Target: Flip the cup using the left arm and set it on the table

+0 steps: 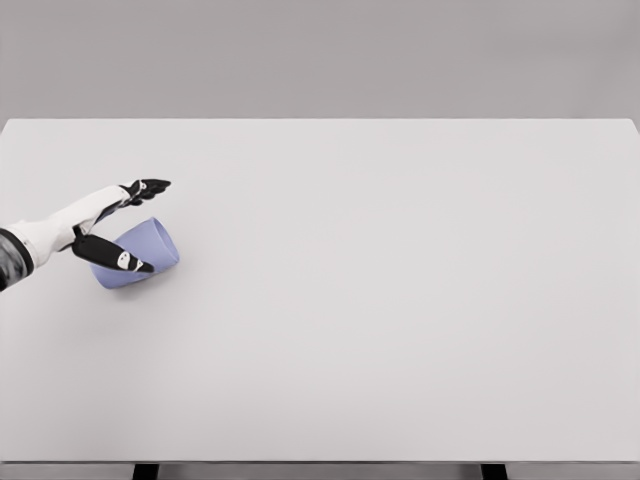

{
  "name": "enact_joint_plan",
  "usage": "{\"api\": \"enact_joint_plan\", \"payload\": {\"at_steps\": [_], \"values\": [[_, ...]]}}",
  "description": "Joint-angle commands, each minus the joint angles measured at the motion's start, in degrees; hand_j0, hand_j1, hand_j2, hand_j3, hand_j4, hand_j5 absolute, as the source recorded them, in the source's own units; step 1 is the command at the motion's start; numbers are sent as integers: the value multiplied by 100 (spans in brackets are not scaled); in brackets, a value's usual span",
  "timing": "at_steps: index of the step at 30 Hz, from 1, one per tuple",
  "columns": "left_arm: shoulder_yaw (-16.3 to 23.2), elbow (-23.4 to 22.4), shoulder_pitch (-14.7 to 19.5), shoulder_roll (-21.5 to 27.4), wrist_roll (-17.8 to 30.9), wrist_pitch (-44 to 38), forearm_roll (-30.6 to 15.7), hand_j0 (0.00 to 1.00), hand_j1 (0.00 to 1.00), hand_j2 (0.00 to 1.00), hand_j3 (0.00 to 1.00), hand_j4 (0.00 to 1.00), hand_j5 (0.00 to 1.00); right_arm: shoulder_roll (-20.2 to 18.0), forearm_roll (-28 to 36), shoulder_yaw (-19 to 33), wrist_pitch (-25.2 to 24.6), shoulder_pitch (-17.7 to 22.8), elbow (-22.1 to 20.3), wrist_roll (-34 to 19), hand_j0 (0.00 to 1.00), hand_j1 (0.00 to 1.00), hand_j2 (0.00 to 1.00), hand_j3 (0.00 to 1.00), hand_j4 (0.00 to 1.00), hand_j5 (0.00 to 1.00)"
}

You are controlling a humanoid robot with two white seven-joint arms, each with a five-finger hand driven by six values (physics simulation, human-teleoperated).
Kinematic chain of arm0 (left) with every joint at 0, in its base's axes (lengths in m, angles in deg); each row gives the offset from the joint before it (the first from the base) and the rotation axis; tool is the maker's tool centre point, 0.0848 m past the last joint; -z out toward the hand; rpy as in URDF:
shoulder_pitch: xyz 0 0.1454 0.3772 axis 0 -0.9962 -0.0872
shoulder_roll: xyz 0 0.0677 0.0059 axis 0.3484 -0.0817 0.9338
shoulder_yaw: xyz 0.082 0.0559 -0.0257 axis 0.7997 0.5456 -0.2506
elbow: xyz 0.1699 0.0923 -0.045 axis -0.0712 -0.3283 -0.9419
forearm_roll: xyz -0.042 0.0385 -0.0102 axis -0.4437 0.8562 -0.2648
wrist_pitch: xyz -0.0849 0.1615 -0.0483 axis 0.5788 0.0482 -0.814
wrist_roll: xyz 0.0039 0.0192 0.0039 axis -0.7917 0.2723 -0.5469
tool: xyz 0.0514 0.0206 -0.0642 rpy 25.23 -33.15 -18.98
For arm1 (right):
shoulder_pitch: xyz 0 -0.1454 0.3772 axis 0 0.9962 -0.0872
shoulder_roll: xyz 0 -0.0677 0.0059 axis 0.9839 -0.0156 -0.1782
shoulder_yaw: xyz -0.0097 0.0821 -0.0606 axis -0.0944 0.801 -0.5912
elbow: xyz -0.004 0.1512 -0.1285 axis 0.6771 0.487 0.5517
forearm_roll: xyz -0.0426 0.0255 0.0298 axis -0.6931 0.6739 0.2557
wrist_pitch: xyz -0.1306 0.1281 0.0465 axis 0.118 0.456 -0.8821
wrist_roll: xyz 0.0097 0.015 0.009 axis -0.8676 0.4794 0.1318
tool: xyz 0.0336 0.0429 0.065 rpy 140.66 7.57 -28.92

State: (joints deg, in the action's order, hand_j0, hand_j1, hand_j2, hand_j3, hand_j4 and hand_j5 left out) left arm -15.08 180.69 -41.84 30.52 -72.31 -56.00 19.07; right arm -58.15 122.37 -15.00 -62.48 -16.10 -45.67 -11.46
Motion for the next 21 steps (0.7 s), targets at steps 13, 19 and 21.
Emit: {"api": "enact_joint_plan", "payload": {"at_steps": [13, 19, 21], "values": [[-39, -52, -123, -89, -141, -497, 15, 100, 100, 100, 100, 100, 100, 0, -3, 0, 1, 0, -1, -3, 100, 100, 100, 100, 100, 100], [-21, -52, -149, -299, -290, -603, 85, 100, 100, 100, 100, 100, 100, 0, -3, 0, 10, 0, -1, -3, 100, 100, 100, 100, 100, 100], [-21, -70, -149, -379, -325, -603, 77, 100, 100, 100, 100, 100, 100, 0, -3, 0, 1, 0, -1, -3, 100, 100, 100, 100, 100, 100]]}}
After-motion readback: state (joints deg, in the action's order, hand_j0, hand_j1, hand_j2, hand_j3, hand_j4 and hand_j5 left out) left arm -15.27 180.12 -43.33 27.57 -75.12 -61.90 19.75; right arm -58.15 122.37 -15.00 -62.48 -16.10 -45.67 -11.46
